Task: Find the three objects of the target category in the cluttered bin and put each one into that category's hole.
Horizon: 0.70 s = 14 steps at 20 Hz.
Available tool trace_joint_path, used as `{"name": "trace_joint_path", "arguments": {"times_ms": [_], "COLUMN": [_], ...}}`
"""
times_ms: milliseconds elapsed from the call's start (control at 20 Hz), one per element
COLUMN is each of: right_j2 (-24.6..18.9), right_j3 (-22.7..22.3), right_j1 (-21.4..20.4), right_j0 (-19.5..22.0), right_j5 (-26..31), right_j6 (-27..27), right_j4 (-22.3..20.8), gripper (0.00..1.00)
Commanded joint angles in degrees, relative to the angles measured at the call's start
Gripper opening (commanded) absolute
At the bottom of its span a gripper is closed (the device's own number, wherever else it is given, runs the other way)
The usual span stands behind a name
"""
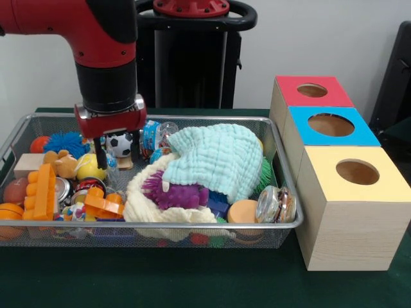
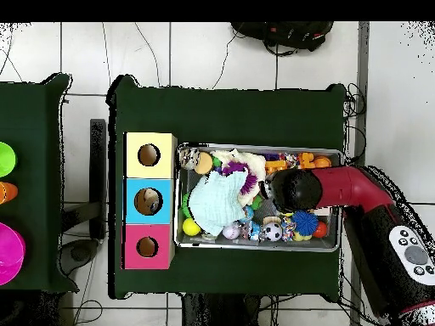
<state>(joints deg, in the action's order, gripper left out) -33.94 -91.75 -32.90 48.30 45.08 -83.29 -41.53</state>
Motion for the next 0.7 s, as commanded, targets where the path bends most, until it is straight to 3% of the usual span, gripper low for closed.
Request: {"name": "trace_joint_path", "arguments": {"times_ms": [50,500,700], "right_j2": [1.71,0.59,0.9], "right_j3": [1.56,-0.71,-4.35], "right_j1": [1.64,1.49,0.1], "right_j0": [2.24,5.67,6.91], "right_j5": [-3.03,-4.16,-5.99], "right_j6": [3.9,5.89,3.97], "right_j4": [-2.05,-1.69,-1.99], "gripper": [1.0,1.0,1.0]}}
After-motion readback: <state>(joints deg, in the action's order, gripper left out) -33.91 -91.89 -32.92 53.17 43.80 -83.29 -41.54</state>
